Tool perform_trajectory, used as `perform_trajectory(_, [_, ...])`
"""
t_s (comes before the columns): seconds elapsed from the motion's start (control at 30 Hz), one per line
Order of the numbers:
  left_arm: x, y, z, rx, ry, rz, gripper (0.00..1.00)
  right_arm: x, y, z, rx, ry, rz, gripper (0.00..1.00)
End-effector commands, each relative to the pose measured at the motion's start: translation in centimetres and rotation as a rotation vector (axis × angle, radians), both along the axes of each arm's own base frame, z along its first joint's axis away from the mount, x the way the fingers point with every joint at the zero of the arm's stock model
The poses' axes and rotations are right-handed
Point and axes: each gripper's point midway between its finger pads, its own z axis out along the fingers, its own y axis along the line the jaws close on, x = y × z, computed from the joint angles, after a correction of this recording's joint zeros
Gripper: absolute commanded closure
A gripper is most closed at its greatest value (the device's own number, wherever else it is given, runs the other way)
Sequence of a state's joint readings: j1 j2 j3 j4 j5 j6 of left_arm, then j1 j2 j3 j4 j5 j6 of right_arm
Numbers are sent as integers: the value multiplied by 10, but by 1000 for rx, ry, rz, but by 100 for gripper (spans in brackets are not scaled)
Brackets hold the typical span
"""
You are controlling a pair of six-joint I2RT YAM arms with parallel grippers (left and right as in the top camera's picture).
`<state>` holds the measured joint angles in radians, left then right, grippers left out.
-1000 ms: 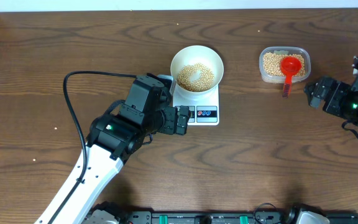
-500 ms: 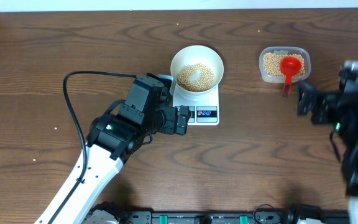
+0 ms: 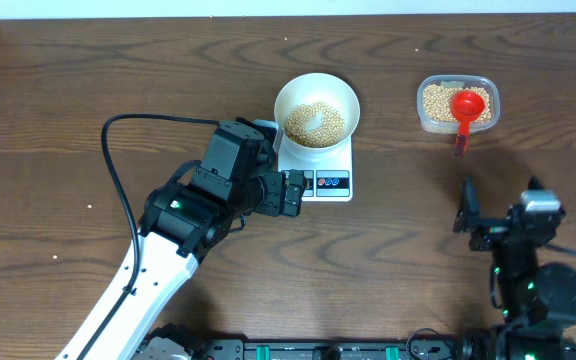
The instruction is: Scoop item into bowl and weigh 50g on scale
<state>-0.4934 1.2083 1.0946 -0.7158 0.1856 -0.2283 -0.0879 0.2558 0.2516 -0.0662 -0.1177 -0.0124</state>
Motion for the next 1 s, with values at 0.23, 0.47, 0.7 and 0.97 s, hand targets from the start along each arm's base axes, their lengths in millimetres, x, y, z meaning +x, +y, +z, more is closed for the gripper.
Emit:
perform_trajectory(0.23, [2, -1, 5, -4, -11, -8, 0, -6, -1, -30, -21, -128, -24, 1])
perform_trajectory(0.47, [2, -1, 5, -4, -11, -8, 0, -8, -8, -46, -21, -74, -70, 1])
perform_trajectory(0.7, [2, -1, 5, -4, -12, -7, 0, -9, -9, -66, -20, 6, -76, 1])
perform_trajectory(0.97, [2, -1, 5, -4, -12, -8, 0, -9, -9, -66, -20, 6, -76, 1])
